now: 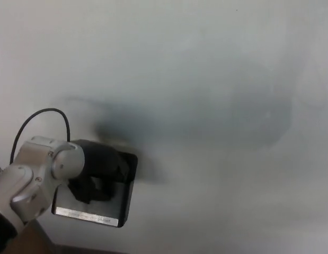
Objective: A magnetic marker holder is on the left hand side of the white board, the robot put the index and middle finger into the opening of the container and pull off the magnetic holder and hand it to a human on the left hand side.
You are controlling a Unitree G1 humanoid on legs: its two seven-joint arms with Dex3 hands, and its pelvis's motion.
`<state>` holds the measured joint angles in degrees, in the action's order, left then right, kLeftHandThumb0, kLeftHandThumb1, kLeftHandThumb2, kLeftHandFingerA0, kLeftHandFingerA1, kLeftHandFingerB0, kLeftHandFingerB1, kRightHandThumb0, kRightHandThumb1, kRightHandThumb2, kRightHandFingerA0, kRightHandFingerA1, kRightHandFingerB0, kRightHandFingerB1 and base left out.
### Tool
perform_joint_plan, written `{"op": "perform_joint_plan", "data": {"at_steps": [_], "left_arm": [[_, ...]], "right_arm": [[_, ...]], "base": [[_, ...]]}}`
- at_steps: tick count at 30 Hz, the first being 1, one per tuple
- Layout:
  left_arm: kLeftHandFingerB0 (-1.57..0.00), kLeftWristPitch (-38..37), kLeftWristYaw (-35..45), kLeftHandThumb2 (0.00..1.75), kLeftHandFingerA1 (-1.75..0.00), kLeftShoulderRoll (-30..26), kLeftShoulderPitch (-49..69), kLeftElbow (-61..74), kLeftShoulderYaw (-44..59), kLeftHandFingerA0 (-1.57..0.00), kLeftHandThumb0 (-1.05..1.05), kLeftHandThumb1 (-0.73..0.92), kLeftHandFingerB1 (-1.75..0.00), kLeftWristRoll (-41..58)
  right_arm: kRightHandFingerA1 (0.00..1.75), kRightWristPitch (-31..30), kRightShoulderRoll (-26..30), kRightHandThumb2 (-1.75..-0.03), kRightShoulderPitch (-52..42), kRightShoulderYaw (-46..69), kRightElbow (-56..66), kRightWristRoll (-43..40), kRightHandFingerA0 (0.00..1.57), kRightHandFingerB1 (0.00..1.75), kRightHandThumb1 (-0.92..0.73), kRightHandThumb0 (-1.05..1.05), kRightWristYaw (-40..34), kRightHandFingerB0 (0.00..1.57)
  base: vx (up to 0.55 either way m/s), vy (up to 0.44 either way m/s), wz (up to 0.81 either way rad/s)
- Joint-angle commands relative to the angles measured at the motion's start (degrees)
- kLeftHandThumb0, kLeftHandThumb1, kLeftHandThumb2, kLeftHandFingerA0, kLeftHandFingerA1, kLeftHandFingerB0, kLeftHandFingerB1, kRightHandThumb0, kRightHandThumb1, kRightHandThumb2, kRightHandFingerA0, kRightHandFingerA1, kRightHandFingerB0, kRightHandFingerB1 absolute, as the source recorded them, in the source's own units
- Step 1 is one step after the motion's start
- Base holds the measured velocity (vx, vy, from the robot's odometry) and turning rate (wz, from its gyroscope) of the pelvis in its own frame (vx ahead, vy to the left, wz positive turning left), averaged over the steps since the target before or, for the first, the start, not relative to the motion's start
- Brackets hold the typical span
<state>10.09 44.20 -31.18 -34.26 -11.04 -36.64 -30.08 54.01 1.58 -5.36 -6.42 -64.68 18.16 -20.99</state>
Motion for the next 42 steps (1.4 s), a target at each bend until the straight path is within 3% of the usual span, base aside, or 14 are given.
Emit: {"op": "perform_joint_plan", "data": {"at_steps": [1, 5, 6, 9, 20, 21, 22, 24, 25, 28, 29, 36, 39, 42], "left_arm": [[-0.69, 6.4, 16.6, 0.85, -1.60, 2.8, -2.8, -4.6, 6.2, -0.77, -0.21, 0.67, -1.36, 14.3], [-0.69, 15.0, 26.6, 0.83, -1.68, 3.9, -3.8, -6.7, 8.4, -0.84, -0.13, 0.71, -1.43, 20.8], [-0.64, 15.9, 27.6, 0.81, -1.74, 4.0, -3.9, -6.8, 8.5, -0.66, -0.13, 0.71, -1.46, 21.4], [-0.74, 26.1, 34.0, 0.82, -1.66, 4.3, -2.8, -5.2, 11.6, -0.76, -0.12, 0.68, -1.37, 28.9], [-0.70, 41.5, 34.0, 0.78, -1.75, 13.0, 14.1, 9.1, 31.4, -0.74, -0.06, 0.72, -1.53, 57.4], [-0.71, 42.2, 33.1, 0.63, -1.75, 16.1, 16.5, 9.5, 34.8, -0.71, -0.06, 0.75, -1.26, 62.2], [-0.92, 42.7, 31.4, 0.59, -1.63, 21.1, 20.1, 9.4, 39.7, -0.74, -0.17, 0.68, -0.73, 69.2], [-0.92, 42.8, 30.2, 0.59, -1.63, 24.4, 22.1, 9.0, 42.6, -0.74, -0.17, 0.68, -0.73, 72.9], [-0.96, 41.9, 28.7, 0.60, -1.43, 26.1, 23.6, 9.8, 43.7, -0.96, -0.21, 0.57, -0.62, 75.0], [-0.94, 42.1, 24.8, 0.55, -1.17, 30.9, 27.4, 11.6, 47.4, -1.03, -0.22, 0.51, -0.64, 81.4], [-0.95, 40.1, 24.0, 0.58, -0.87, 32.1, 28.7, 12.3, 48.0, -1.06, -0.32, 0.56, -0.58, 82.7], [-0.87, 39.6, 20.9, 0.62, -0.99, 37.1, 32.9, 12.5, 51.7, -1.00, -0.43, 0.74, -0.76, 88.5], [-0.84, 41.1, 20.5, 0.62, -1.01, 37.9, 33.3, 10.7, 53.4, -0.99, -0.43, 0.72, -0.66, 89.2], [-0.82, 40.9, 19.1, 0.62, -1.16, 39.2, 34.2, 10.3, 55.7, -0.95, -0.45, 0.75, -0.89, 91.1]], "right_arm": [[0.49, 0.5, 0.8, -0.62, 0.7, 0.0, 0.0, 0.3, 0.69, 0.46, -0.71, -0.56, -1.1, 0.65], [0.49, 0.5, 0.5, -0.61, 0.9, 0.0, 0.0, 0.0, 0.70, 0.46, -0.70, -0.55, -0.9, 0.66], [0.49, 0.4, 0.6, -0.62, 0.9, -0.1, 0.0, 0.3, 0.70, 0.46, -0.71, -0.56, -1.2, 0.66], [0.49, 0.1, 0.6, -0.62, 1.5, -0.3, 0.0, 0.7, 0.70, 0.46, -0.71, -0.56, -1.4, 0.66], [0.49, 0.0, 1.1, -0.62, 2.2, -0.7, -0.1, 1.0, 0.72, 0.47, -0.71, -0.56, -0.5, 0.70], [0.49, -0.2, 1.3, -0.62, 2.2, -0.9, 0.1, 1.2, 0.72, 0.47, -0.72, -0.57, -0.4, 0.68], [0.49, -0.4, 1.4, -0.62, 2.3, -1.0, 0.3, 1.3, 0.72, 0.47, -0.71, -0.57, -0.2, 0.68], [0.49, -0.4, 1.4, -0.62, 2.3, -1.0, 0.3, 1.1, 0.72, 0.47, -0.71, -0.57, 0.1, 0.68], [0.49, -0.4, 1.4, -0.62, 2.3, -0.9, 0.4, 1.0, 0.73, 0.47, -0.71, -0.57, 0.2, 0.69], [0.49, -0.5, 1.6, -0.62, 2.8, -1.1, 0.5, 1.2, 0.73, 0.47, -0.72, -0.57, 0.0, 0.68], [0.49, -0.6, 1.7, -0.62, 3.0, -1.1, 0.6, 1.4, 0.73, 0.47, -0.72, -0.58, 0.0, 0.68], [0.50, -0.7, 2.0, -0.61, 4.0, -1.5, 1.2, 2.0, 0.73, 0.47, -0.71, -0.56, -0.6, 0.68], [0.51, -0.7, 2.0, -0.61, 4.6, -1.6, 1.1, 2.2, 0.74, 0.47, -0.71, -0.57, -0.7, 0.68], [0.50, -0.8, 2.1, -0.62, 5.3, -2.0, 0.9, 2.8, 0.73, 0.47, -0.71, -0.57, -1.4, 0.70]], "base": [[0.00, 0.000, 0.00], [0.00, 0.000, 0.00], [0.00, 0.000, 0.00], [0.00, 0.000, 0.00], [0.00, 0.000, 0.00], [0.00, 0.000, 0.00], [0.00, 0.000, 0.00], [0.00, 0.000, 0.00], [0.00, 0.000, 0.00], [0.00, 0.000, 0.00], [0.00, 0.000, 0.00], [0.00, 0.000, 0.00], [0.00, 0.000, 0.00], [0.00, 0.000, 0.00]]}}
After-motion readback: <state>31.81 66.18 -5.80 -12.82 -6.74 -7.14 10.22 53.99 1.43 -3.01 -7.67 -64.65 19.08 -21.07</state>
